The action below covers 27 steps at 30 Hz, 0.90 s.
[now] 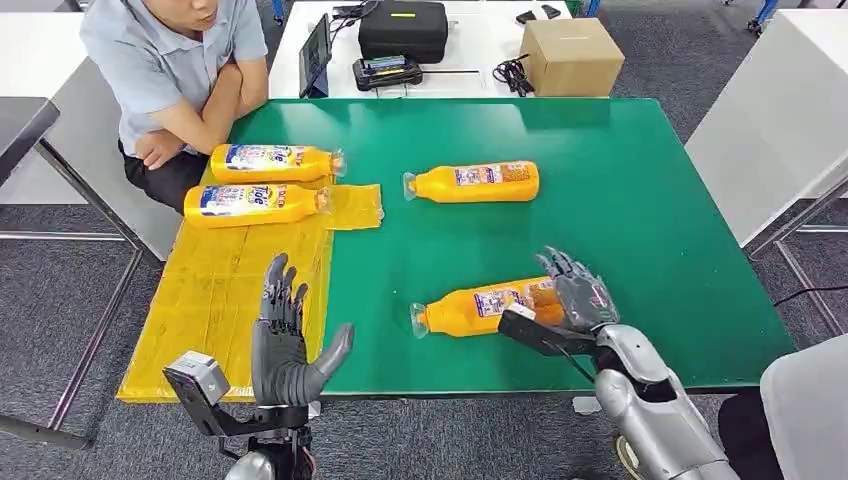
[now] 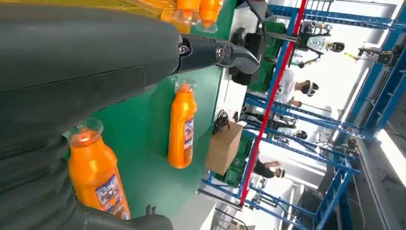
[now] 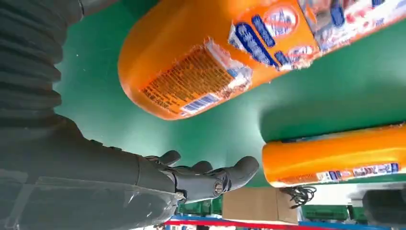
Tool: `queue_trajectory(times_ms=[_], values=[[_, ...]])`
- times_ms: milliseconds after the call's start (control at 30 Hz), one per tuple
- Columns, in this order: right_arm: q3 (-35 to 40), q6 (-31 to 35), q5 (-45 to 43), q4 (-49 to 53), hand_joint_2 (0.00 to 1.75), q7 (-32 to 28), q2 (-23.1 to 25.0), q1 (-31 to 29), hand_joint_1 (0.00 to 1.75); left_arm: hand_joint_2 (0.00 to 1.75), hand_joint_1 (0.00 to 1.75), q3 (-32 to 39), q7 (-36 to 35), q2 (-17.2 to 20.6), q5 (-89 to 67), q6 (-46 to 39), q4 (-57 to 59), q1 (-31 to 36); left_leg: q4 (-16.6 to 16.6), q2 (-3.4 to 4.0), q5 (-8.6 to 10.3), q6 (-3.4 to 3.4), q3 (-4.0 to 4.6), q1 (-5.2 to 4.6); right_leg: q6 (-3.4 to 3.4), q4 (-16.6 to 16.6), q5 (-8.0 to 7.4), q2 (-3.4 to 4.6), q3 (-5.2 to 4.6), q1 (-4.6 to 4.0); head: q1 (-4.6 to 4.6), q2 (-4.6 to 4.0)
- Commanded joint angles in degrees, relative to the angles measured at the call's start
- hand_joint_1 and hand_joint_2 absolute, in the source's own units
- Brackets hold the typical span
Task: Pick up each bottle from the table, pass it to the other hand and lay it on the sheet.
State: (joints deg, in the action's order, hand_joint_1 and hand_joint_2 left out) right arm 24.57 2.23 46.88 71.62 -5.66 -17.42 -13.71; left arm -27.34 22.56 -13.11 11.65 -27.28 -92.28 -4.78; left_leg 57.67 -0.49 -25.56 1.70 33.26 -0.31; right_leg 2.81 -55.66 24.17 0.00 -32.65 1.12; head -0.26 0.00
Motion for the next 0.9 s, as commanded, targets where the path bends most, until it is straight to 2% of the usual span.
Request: queue_trajectory(times_ms=[33,300,633,900], values=[[2.69,0.27,-0.03,-3.46,1.75,-0.16,-0.4,-2.09,0.0,1.75,0.0,-1.93,-0.32,1.16,0.03,-0.38,1.63,0.4,-0.01,0.09,-0.06,-0.1,-0.16,0.06,-0.12,0.05,0.02,0.05,0.15,-0.06,0.0,0.0],[4.01,-0.1,-0.4,-3.72,1.75,-0.47,0.05,-3.64,0.0,1.75,0.0,-1.71,-0.12,2.54,-0.53,0.31,3.1,1.95,-0.02,0.14,-0.06,-0.12,-0.19,0.06,-0.14,0.05,0.01,0.1,0.16,-0.07,0.0,0.0],[8.66,-3.33,-1.06,-14.5,1.75,0.27,1.38,-10.78,0.0,1.75,0.0,-2.42,-0.84,2.16,0.9,1.4,5.26,3.27,-0.05,0.15,0.0,-0.07,-0.18,0.03,-0.11,0.06,-0.02,0.11,0.14,-0.03,0.0,0.0],[10.41,-1.74,-0.53,-16.97,1.75,0.43,2.71,-12.03,0.0,1.75,0.0,-2.58,-0.86,2.15,1.58,1.25,5.76,3.73,-0.04,0.09,0.02,-0.03,-0.11,0.01,-0.02,0.03,-0.05,0.06,0.08,-0.01,0.0,0.0]])
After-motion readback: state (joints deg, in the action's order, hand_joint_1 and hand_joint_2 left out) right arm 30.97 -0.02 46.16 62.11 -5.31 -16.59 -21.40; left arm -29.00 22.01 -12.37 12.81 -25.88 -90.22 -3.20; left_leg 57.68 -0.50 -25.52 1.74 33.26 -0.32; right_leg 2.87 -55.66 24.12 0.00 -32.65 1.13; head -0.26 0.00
